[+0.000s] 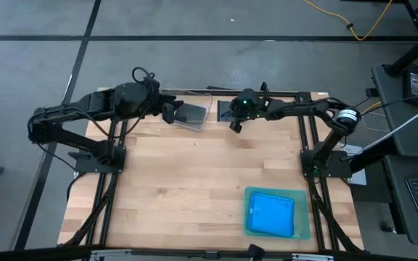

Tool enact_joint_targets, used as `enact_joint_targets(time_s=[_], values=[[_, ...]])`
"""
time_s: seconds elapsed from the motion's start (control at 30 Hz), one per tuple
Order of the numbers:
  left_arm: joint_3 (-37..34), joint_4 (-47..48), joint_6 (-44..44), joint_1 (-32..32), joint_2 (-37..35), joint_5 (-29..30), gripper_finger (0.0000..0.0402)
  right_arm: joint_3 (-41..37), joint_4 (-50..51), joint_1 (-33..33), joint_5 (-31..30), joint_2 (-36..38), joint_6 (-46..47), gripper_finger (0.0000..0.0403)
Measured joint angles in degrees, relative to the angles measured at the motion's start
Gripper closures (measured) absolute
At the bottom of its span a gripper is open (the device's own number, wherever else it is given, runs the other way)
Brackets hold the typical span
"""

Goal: Pick & place jewel cases by type
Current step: Put the black cd case into the transparent bin

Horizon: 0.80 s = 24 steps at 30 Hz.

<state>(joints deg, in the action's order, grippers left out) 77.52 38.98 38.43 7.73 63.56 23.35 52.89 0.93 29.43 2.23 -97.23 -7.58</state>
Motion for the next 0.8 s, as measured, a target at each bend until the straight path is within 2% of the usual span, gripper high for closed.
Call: enact_joint_targets(time_s=[0.27, 0.43, 0.8], values=[[0.0, 0.1, -0.1, -1.0, 0.1, 0.5, 0.0206, 6.2, 3.8, 1.1, 0.0, -7.2, -0.2, 0.0395], [0.0, 0.0, -0.2, -1.0, 0.1, 0.5, 0.0206, 10.8, 10.9, 1.5, 0.0, -11.4, 0.0, 0.0395], [0.0, 0.0, -1.3, -1.0, 0.1, 0.4, 0.0206, 13.0, 18.1, 1.3, 1.0, -13.8, 2.9, 0.0395]])
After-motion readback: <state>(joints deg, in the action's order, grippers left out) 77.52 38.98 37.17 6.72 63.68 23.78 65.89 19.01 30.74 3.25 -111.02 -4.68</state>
